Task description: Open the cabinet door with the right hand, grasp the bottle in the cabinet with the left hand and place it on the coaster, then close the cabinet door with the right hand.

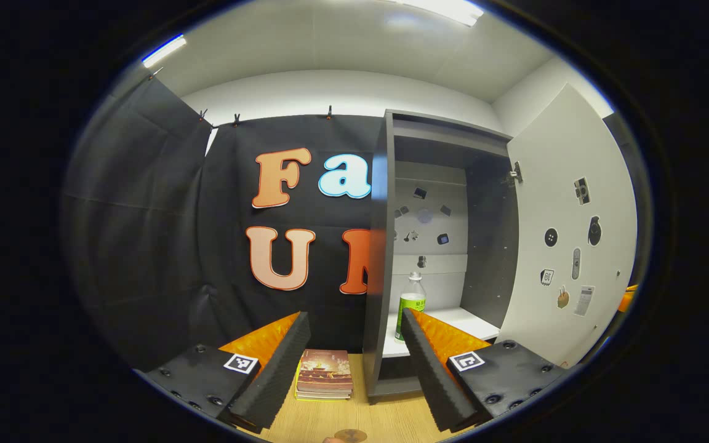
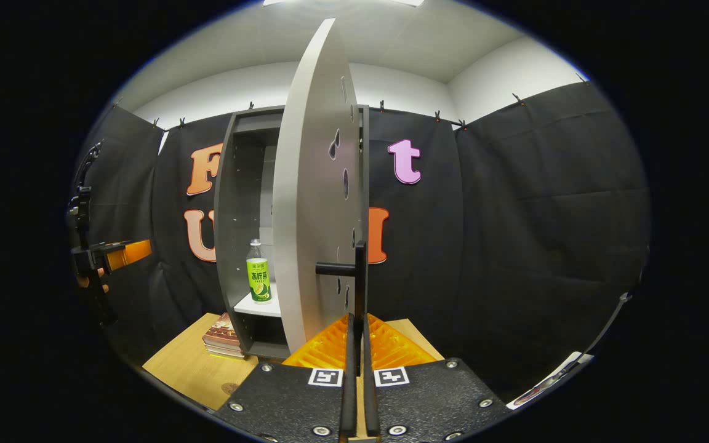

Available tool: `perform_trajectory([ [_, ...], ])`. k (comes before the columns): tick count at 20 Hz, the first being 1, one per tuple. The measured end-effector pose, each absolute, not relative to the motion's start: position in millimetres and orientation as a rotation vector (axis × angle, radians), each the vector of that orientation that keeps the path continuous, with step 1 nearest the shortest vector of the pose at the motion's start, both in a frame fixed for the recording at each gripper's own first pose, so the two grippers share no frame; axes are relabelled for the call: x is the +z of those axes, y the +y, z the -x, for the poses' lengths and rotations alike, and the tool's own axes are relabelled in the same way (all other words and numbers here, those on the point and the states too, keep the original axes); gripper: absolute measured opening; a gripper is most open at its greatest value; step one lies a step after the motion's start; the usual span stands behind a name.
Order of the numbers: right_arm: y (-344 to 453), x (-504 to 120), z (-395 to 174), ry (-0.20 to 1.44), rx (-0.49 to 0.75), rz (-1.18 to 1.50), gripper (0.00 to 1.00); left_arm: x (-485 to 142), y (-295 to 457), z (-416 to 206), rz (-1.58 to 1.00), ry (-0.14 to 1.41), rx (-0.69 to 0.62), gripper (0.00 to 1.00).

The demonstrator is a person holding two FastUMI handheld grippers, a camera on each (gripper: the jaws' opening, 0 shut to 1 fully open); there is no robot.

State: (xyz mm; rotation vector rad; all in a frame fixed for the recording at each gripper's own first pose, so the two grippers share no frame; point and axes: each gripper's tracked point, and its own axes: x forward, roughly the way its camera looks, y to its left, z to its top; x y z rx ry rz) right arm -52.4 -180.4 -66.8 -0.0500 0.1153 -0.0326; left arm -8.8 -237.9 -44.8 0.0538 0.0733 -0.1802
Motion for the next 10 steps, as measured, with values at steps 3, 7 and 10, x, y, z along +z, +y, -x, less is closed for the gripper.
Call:
perform_trajectory([
  [3, -200, -67, 53, 0.111, -0.025, 0.068, 0.04, -49, -256, 13, -0.052, 0.078, -0.176, 0.97],
  [7, -227, -65, 52, 0.108, -0.035, 0.075, 0.04, -54, -277, 19, -0.058, 0.083, -0.169, 0.97],
  [10, -250, -64, 54, 0.108, -0.056, 0.072, 0.04, -56, -290, 26, -0.055, 0.086, -0.167, 0.97],
])
